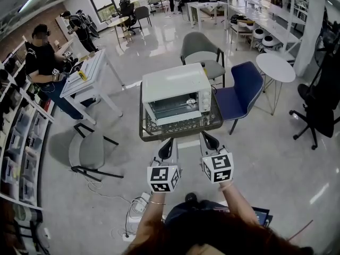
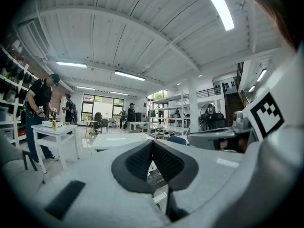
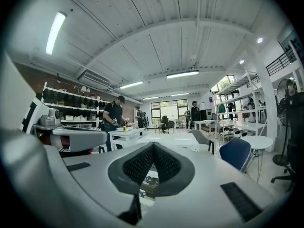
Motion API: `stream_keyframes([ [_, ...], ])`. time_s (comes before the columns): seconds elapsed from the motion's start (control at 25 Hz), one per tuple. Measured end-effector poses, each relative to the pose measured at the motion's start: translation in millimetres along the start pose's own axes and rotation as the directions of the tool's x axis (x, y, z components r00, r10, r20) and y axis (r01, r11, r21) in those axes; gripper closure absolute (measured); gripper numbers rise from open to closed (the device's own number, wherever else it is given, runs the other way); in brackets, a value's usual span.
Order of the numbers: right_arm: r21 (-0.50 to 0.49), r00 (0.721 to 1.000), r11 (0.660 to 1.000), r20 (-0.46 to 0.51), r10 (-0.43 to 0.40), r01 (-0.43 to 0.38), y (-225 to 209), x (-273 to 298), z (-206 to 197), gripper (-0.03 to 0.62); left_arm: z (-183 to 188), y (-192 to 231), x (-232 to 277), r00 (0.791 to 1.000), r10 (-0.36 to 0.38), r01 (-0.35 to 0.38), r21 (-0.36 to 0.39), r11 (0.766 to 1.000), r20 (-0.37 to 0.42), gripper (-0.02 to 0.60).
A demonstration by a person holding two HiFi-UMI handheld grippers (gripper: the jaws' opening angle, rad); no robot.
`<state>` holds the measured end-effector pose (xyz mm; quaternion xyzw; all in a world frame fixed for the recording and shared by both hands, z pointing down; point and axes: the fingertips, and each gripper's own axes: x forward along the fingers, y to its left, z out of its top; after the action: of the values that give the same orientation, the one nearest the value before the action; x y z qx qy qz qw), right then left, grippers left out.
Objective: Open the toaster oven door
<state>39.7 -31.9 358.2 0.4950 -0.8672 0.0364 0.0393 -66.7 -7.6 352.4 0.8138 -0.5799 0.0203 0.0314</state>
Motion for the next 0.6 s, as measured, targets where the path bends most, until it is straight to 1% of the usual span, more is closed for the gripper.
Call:
stream_keyframes([
  [0.2, 0.033, 1.0, 0.999, -0.003, -0.004, 0.004, 1.0, 4.4, -2.3, 0.594, -2.2, 6.7, 0.3, 1.0, -0.004, 0.004, -0.004, 1.0, 0.004, 0.566],
  [0.6, 0.021, 1.0, 1.0, -0.02, -0.007, 0.008, 3.0, 4.0, -5.7, 0.594, -6.5, 8.9, -1.5, 1.0, -0.004, 0.004, -0.019, 1.0, -0.001, 0.566],
])
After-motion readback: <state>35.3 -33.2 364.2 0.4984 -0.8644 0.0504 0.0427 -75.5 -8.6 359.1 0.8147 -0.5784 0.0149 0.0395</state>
